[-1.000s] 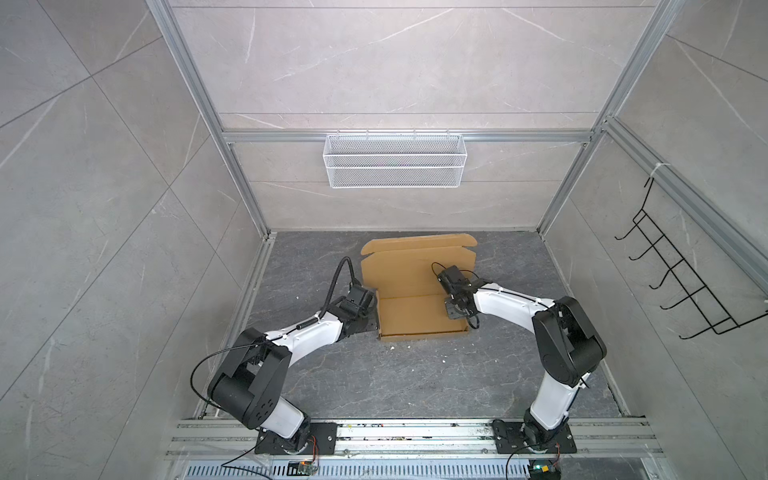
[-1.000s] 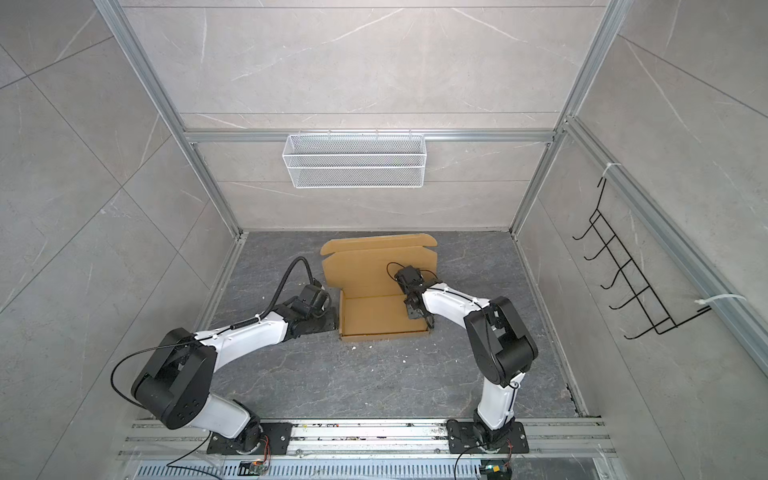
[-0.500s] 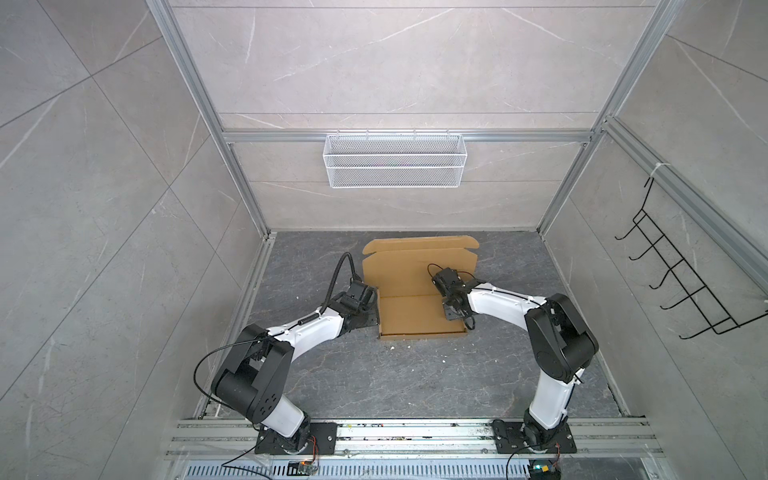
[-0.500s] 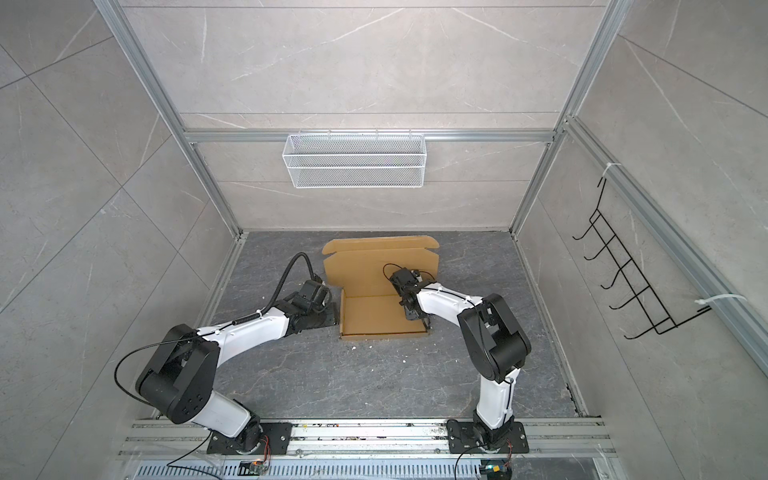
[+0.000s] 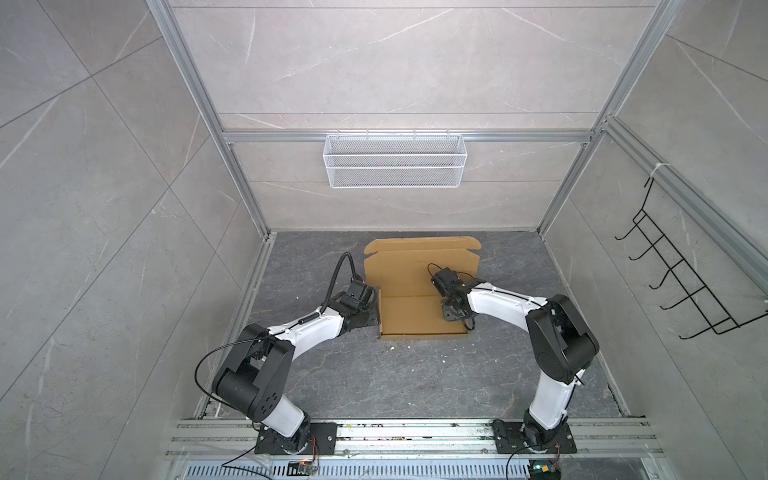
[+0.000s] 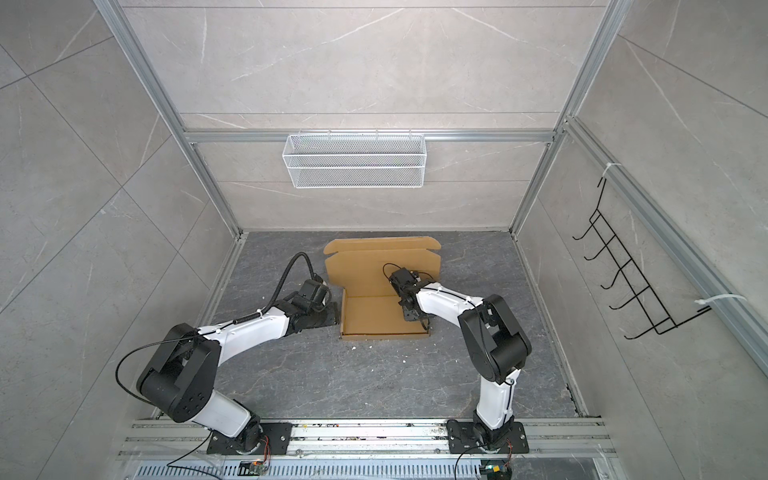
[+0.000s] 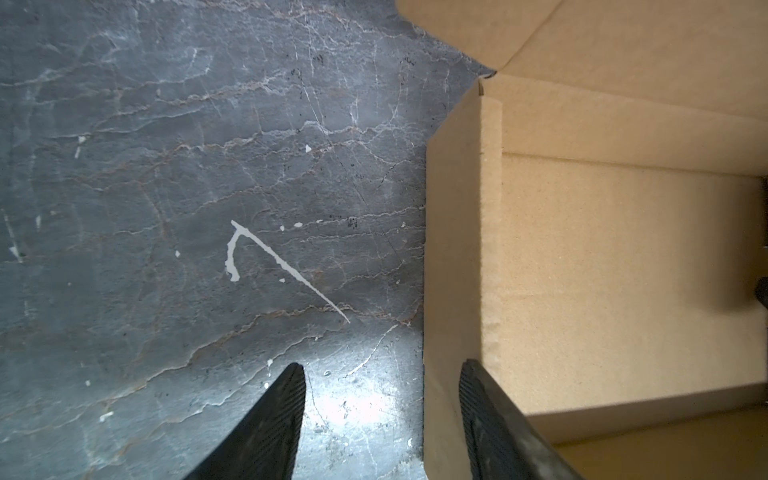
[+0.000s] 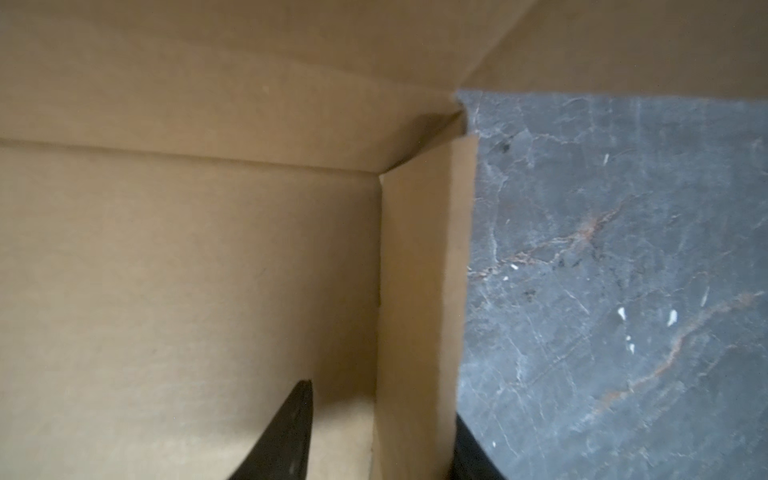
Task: Fold the paper box
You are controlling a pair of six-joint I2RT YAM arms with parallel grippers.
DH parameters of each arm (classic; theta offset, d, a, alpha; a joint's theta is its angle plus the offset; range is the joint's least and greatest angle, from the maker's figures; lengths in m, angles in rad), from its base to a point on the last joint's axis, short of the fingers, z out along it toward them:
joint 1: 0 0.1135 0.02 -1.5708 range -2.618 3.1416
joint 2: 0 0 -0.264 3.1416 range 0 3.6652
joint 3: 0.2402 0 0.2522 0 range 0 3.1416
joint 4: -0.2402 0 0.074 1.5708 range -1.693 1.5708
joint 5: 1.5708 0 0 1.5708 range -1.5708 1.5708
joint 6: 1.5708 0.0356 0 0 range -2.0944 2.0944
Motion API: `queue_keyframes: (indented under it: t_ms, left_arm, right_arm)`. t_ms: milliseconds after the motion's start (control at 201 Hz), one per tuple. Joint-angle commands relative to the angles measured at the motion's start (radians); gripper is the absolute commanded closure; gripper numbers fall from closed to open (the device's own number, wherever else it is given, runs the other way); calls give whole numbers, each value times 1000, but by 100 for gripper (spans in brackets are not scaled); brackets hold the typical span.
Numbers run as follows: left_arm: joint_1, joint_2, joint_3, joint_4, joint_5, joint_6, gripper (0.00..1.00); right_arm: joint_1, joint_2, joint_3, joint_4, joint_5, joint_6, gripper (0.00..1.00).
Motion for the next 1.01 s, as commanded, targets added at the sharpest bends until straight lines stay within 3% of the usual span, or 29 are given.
queue_keyframes:
  t_ms: [0,254,667,1005]
  left_arm:
    - [-4,-41,35,42,37,16,37]
    - [-5,-51,42,41,39,30,35]
    - [-5,-36,68,36,80,43,33]
    - [-6,21,96,70,126,73,31]
  right_arm:
    - [-5,-71,-12,-10,-61,26,52]
    - [-50,-92,-40,-10,-106,41,48]
    - [-68,-95,-39,-42,-41,39,44]
    - [-81,-76,-54,-35,8,21,57]
